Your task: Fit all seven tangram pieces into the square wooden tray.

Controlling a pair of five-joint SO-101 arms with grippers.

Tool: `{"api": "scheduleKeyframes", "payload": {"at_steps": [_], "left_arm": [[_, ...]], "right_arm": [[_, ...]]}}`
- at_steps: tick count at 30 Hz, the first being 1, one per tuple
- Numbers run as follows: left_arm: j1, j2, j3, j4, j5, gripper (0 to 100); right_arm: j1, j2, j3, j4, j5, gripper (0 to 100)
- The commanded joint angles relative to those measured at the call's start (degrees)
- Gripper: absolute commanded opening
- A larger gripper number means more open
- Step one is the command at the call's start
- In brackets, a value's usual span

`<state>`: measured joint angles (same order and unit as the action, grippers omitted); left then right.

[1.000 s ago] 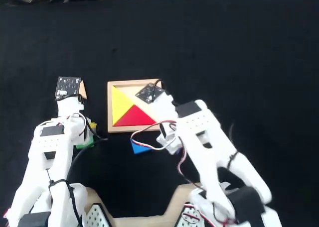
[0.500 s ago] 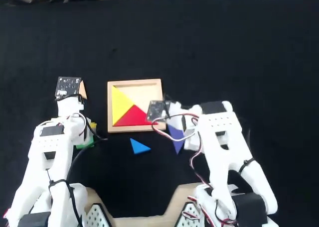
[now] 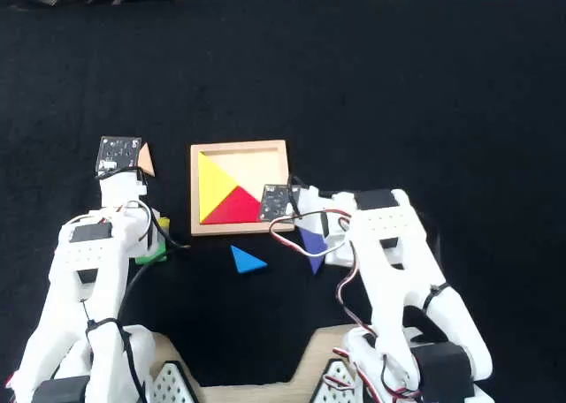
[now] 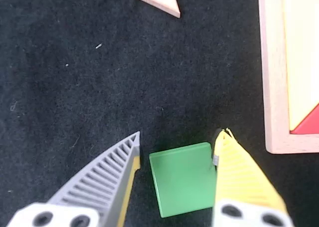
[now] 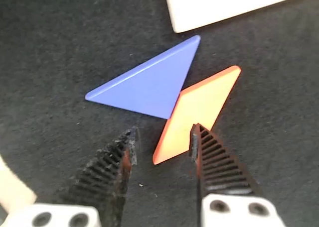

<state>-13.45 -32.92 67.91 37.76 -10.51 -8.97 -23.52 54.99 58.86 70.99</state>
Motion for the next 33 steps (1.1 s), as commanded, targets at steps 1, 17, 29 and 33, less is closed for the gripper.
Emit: {"api": "scheduleKeyframes", "payload": {"at_steps": [1, 17, 29, 33], "left_arm": [[-0.92, -1.32, -0.04, -0.97, 0.00, 24], [-1.01, -1.32, -0.04, -0.97, 0.00, 24], [-1.01, -1.32, -0.04, -0.97, 0.00, 24], [-1.01, -1.32, -0.04, -0.97, 0.00, 24]], "right_arm": [[-0.26, -1.89, -0.13, -0.97, 0.62, 17.2], [1.58, 9.36, -5.32, -1.58, 0.79, 22.2], [2.20, 14.64, -7.25, -5.27, 0.88, 21.8], [2.29, 16.04, -8.31, -6.86, 0.88, 18.4]]}}
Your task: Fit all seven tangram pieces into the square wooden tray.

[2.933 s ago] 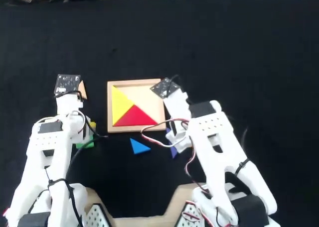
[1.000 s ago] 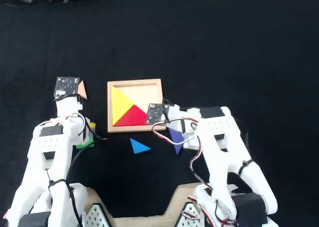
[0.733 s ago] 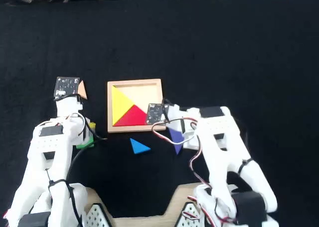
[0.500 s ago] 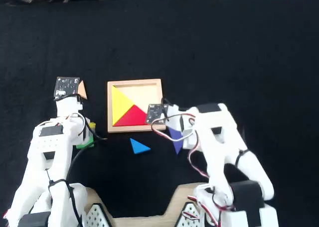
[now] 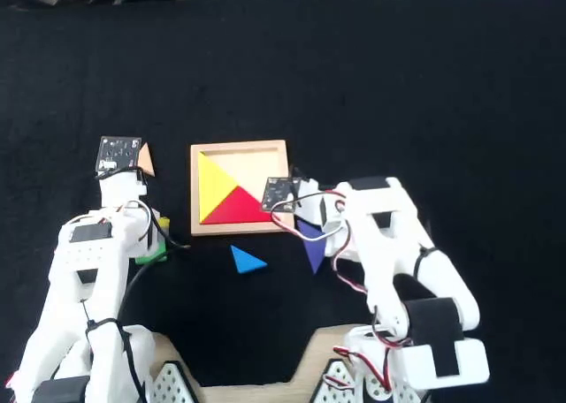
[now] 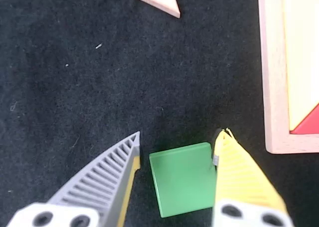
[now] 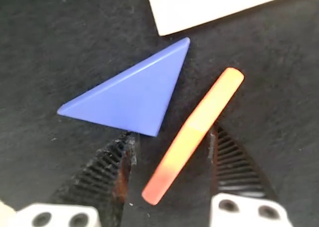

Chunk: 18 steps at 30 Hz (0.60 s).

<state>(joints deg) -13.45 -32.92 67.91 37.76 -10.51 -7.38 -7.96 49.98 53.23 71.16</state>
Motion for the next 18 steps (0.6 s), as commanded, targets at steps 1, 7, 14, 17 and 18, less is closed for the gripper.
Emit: {"api": "scheduleKeyframes", "payload": {"at_steps": [1, 7, 14, 17, 18], "left_arm": [[-1.01, -1.32, -0.04, -0.97, 0.00, 24], [-1.01, -1.32, -0.04, -0.97, 0.00, 24], [-1.01, -1.32, -0.04, -0.97, 0.00, 24], [-1.01, -1.32, -0.04, -0.97, 0.00, 24], [-1.01, -1.32, -0.04, -0.97, 0.00, 24]], "right_arm": [[0.70, 0.57, -3.30, -1.58, 0.70, 16.5], [1.58, -0.48, -5.85, -1.67, 0.44, 12.9], [2.29, -0.57, -7.52, -1.67, 0.44, 12.6], [2.29, -0.57, -8.22, -1.67, 0.44, 10.8], [2.29, -0.57, -8.40, -1.67, 0.44, 8.7]]}}
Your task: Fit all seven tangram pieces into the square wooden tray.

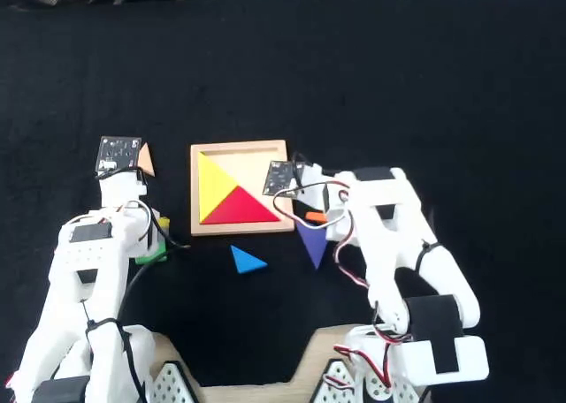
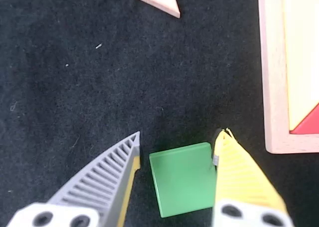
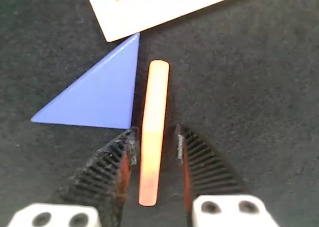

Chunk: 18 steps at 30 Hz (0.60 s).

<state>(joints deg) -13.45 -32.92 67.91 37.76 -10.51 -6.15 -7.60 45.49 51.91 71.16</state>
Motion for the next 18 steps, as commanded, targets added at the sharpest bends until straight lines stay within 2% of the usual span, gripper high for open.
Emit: {"api": "scheduleKeyframes", "payload": {"at_steps": [1, 3, 9, 14, 18], "left_arm": [[-1.01, -1.32, -0.04, -0.97, 0.00, 24], [-1.01, -1.32, -0.04, -0.97, 0.00, 24], [-1.01, -1.32, -0.04, -0.97, 0.00, 24], [-1.01, -1.32, -0.04, -0.97, 0.00, 24], [-0.92, -1.32, -0.04, -0.97, 0.09, 24]], "right_arm": [[1.05, -0.92, -4.00, -0.35, 0.44, 5.9], [0.79, -0.66, -4.09, -0.35, 0.44, 0.8], [1.05, -1.19, -4.97, -0.26, -0.44, 1.1], [0.53, -3.82, -13.23, 5.98, -11.78, 1.1], [-2.90, -4.88, -19.56, 10.55, -25.49, 1.1]]}}
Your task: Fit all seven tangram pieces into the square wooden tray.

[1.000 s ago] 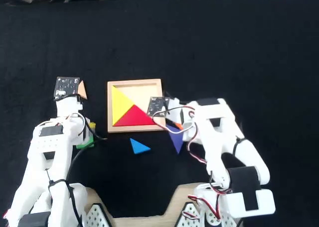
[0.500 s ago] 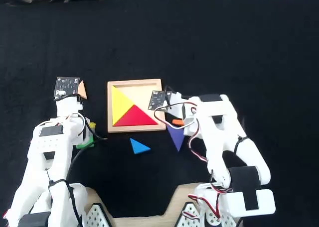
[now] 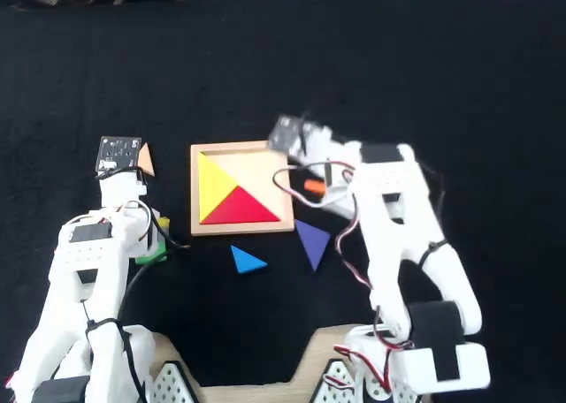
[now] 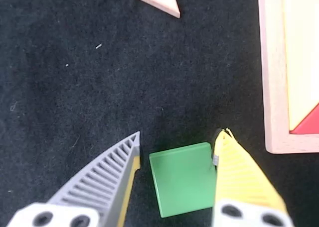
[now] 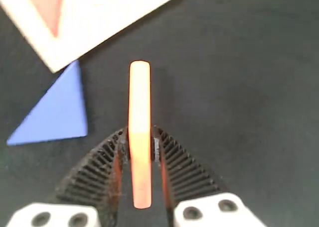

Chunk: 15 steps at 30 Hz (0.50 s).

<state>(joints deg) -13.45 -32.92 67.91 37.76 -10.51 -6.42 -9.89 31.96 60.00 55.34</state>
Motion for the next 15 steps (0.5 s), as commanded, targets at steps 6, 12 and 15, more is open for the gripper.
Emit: {"api": "scheduleKeyframes", "payload": {"at_steps": [6, 12, 15], "left_arm": [[-0.84, -1.32, -0.04, -0.97, 0.09, 24], [-0.75, -1.32, -0.04, -0.97, 0.09, 24], [-0.75, -1.32, 0.04, -0.97, 0.09, 24]], "right_arm": [[-10.55, -2.59, -8.48, -0.62, -38.86, 1.1], [-18.11, -1.89, -8.04, -4.66, -50.99, 1.1], [-19.60, 1.71, -8.92, -5.98, -53.45, 1.1]]}}
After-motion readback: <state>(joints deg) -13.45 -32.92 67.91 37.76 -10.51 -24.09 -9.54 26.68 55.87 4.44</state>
